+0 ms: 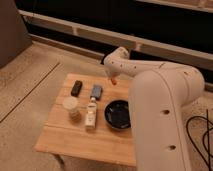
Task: Place the pepper in the ceramic cup
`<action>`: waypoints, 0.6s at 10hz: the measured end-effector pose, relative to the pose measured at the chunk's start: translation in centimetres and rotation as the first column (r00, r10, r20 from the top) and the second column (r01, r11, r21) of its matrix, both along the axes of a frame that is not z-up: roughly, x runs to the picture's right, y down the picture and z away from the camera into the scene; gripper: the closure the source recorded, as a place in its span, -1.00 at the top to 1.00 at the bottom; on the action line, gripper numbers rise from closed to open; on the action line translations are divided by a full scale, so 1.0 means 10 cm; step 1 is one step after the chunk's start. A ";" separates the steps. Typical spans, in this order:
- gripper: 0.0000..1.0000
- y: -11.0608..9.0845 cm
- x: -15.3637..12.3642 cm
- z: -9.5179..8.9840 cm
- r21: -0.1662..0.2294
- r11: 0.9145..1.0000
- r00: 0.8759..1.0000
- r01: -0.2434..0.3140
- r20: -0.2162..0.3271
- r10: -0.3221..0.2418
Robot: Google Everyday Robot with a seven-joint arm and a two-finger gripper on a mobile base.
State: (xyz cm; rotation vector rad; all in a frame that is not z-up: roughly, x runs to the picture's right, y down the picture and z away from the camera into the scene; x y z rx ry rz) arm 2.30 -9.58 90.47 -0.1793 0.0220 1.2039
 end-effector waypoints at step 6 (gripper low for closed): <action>-1.00 -0.05 -1.28 -0.64 0.067 0.990 0.961 0.126 0.239 -0.139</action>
